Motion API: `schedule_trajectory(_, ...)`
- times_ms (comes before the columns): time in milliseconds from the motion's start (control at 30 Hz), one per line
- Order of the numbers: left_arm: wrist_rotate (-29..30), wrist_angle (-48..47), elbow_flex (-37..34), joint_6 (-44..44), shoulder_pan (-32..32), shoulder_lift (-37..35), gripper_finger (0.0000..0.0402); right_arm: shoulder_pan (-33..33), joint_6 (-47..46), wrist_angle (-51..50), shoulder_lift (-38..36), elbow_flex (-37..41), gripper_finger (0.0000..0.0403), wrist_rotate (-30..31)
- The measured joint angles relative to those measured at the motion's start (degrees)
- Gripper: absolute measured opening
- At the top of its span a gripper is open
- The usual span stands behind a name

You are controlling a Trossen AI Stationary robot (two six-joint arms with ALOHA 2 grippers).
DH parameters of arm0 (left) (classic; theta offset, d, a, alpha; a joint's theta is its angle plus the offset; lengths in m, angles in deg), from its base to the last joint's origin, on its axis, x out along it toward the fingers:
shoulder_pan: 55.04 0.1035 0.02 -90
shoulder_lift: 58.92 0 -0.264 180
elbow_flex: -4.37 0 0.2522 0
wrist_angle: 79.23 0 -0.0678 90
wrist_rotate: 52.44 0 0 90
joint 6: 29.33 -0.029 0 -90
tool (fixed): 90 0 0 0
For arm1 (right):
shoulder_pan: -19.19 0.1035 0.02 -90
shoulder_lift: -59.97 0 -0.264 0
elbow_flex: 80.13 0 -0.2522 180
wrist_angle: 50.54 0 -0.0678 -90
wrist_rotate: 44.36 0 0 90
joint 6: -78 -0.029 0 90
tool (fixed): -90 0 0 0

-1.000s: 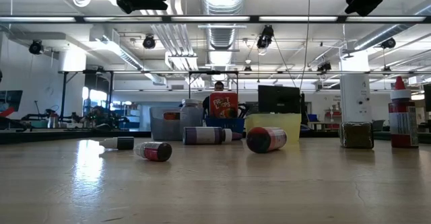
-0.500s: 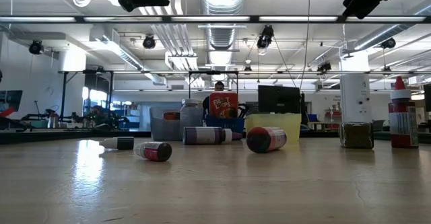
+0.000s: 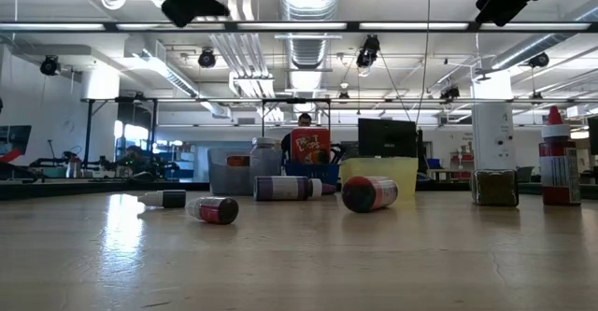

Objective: Pick & Place Kitchen Items
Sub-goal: Move the black food coloring bottle to the center of the table

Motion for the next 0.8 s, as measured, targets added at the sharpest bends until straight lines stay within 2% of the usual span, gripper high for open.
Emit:
schedule_trajectory(100, 5.9, -5.2, 0.0, 1.0, -3.0, 3.3, 0.0212, 0.0, 0.0, 0.0, 0.0, 0.0, 0.0008, 0.0)
schedule_trajectory(233, 16.7, -9.9, 0.0, 11.2, -7.5, 8.5, 0.0192, 0.0, 0.0, 0.0, 0.0, 0.0, 0.0008, 0.0)
schedule_trajectory(367, 20.8, -15.0, 0.0, 21.1, -12.3, 13.6, 0.0175, 0.0, 0.0, 0.0, 0.0, 0.0, 0.0008, 0.0)
schedule_trajectory(433, 25.0, -17.0, 0.0, 25.6, -15.6, 15.6, 0.0169, 0.0, 0.0, 0.0, 0.0, 0.0, 0.0008, 0.0)
schedule_trajectory(633, 46.3, -16.2, -3.7, 34.7, -29.4, 19.3, 0.0166, 0.0, 0.0, 0.0, 0.0, 0.0, 0.0008, 0.0)
schedule_trajectory(800, 60.7, -11.6, -11.8, 48.7, -38.8, 19.9, 0.0165, 0.0, 0.0, 0.0, 0.0, 0.0, 0.0008, 0.0)
